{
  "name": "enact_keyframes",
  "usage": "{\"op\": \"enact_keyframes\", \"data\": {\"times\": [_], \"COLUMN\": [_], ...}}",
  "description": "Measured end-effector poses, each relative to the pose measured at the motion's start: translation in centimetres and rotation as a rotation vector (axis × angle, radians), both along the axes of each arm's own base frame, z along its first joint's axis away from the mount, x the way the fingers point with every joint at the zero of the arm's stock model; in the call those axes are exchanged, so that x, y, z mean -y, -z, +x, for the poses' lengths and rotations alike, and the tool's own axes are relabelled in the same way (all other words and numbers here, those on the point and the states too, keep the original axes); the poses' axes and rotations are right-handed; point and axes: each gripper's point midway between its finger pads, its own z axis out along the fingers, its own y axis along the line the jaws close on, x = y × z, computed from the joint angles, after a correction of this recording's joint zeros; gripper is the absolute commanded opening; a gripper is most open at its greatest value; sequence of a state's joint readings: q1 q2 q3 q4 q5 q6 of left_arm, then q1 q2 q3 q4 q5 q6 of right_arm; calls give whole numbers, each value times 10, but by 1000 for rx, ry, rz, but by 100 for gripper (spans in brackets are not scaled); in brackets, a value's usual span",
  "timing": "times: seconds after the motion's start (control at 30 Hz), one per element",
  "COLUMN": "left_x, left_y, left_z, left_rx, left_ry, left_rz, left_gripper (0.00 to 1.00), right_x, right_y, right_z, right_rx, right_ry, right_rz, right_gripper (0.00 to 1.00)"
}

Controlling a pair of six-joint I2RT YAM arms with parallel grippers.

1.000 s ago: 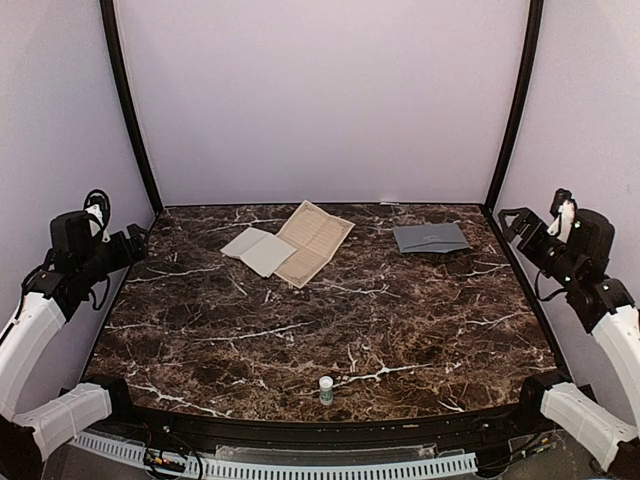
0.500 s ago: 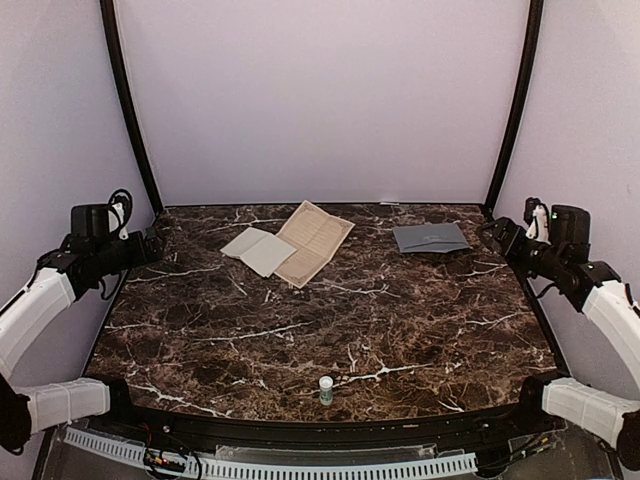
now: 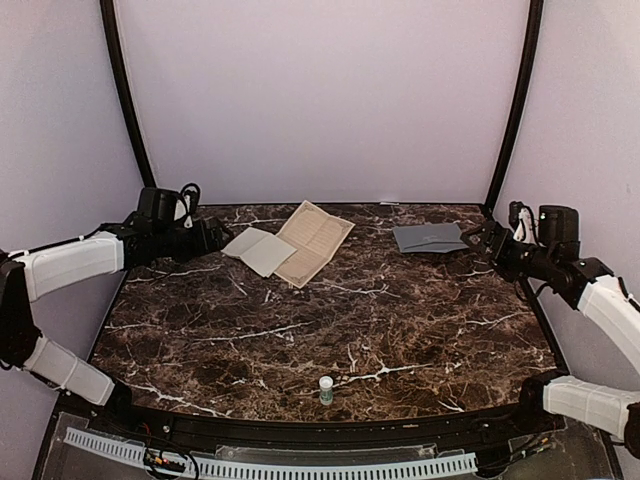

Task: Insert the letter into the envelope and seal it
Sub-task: Pick up the letter from the center of the board.

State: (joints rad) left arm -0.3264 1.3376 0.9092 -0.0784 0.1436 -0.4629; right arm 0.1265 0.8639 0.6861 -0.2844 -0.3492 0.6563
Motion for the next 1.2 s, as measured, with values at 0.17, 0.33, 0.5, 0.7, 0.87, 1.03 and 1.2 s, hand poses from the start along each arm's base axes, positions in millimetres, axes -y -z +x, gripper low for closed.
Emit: {"op": "enact_keyframes", "data": {"times": [0.17, 0.33, 0.5, 0.7, 0.87, 1.03, 1.2], "left_x": [15, 24, 28, 32, 34, 35, 32], "left_y": [30, 66, 98, 115, 120, 127, 134], "left_z": [16, 29, 37, 50, 59, 68, 70], "left_rx": [-102, -197, -274, -300, -298, -298, -307], "left_ry": [-54, -101, -136, -155, -165, -175, -194], "left_rz": [-141, -220, -231, -243, -243, -239, -226], "left_gripper": [69, 61, 53, 48, 41, 37, 36], "right_x": [-1, -2, -4, -5, -6, -6, -5], "right_y": [0, 4, 7, 8, 7, 8, 10], "right_z": [0, 0, 3, 4, 5, 4, 4], "right_rx": [-1, -12, -22, -25, -25, -26, -33], "right_ry": [-1, -1, -9, -15, -16, -15, -15], "right_rz": [2, 9, 16, 19, 21, 22, 22], "right_gripper": [96, 95, 95, 95, 94, 94, 94]}}
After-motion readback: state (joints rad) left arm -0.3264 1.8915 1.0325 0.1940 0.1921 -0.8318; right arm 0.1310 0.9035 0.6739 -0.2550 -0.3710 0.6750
